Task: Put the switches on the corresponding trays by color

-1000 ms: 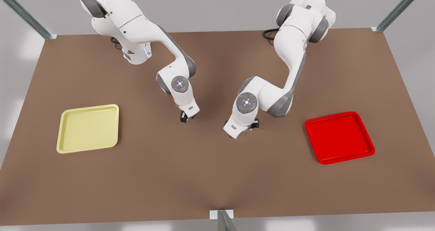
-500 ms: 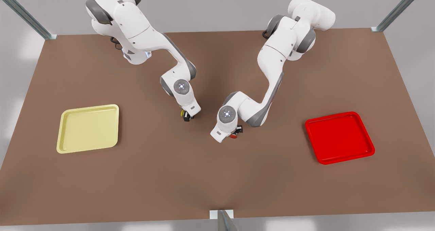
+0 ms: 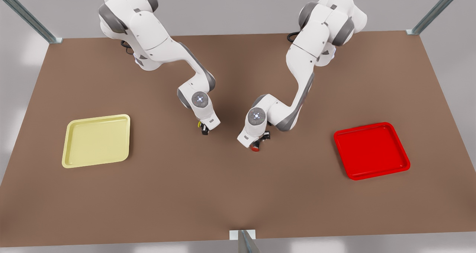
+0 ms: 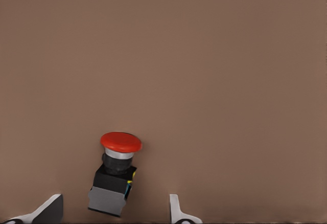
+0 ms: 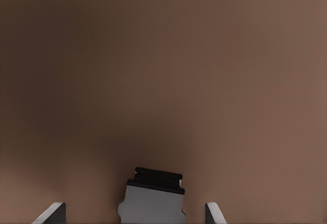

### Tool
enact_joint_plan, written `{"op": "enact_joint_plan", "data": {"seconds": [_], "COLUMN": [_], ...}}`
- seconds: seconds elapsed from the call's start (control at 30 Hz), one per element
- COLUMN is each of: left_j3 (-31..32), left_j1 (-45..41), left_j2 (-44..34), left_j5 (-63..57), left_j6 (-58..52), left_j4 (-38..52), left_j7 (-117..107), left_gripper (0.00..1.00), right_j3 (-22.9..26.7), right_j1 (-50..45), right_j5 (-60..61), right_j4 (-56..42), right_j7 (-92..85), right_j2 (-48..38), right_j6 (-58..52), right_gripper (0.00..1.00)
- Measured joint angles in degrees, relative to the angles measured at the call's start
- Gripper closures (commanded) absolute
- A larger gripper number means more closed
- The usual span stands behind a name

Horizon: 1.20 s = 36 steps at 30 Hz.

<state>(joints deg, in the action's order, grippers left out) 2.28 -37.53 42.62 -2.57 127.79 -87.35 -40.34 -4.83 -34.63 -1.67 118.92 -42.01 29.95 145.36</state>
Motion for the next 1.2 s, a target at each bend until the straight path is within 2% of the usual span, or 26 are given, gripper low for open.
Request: {"op": "enact_joint_plan", "data": {"seconds": [0.2,0.27,0.3,0.37,0.47,0.7,0.77,1.2], "left_j3": [0.0,0.0,0.0,0.1,0.1,0.2,0.1,0.8], "left_j1": [1.6,1.5,1.2,1.1,1.5,1.4,1.5,1.5], "left_j2": [-2.6,-2.0,-1.3,-0.9,-0.7,-0.6,-0.3,-0.9], "left_j5": [-0.3,-0.3,-0.3,-0.3,-0.4,-0.4,-0.5,-0.7], "left_j6": [2.2,3.3,4.1,4.6,6.2,7.7,8.4,9.3], "left_j4": [-4.6,-4.6,-4.5,-4.5,-5.5,-6.8,-7.2,-9.6], "left_j7": [1.2,1.1,1.1,1.1,1.2,1.2,1.2,1.4], "left_gripper": [0.0,0.0,0.0,0.0,0.0,0.0,0.01,0.01], "right_j3": [0.0,0.0,0.0,0.0,0.0,0.0,0.0,0.0], "right_j1": [0.0,0.1,0.1,0.1,0.1,0.1,0.1,0.3], "right_j5": [0.0,0.0,0.0,0.0,0.0,0.0,0.0,0.2], "right_j4": [-0.1,-0.1,-0.1,-0.2,-0.2,-0.5,-0.6,-0.6], "right_j7": [0.2,0.2,0.2,0.2,0.2,0.3,0.2,-0.1], "right_j2": [0.7,0.7,0.7,0.7,0.7,0.5,0.5,0.3], "right_j6": [0.1,0.1,0.1,0.1,0.1,-0.2,-0.2,-0.2], "right_gripper": [0.0,0.15,0.16,0.27,0.34,0.41,0.46,0.5]}}
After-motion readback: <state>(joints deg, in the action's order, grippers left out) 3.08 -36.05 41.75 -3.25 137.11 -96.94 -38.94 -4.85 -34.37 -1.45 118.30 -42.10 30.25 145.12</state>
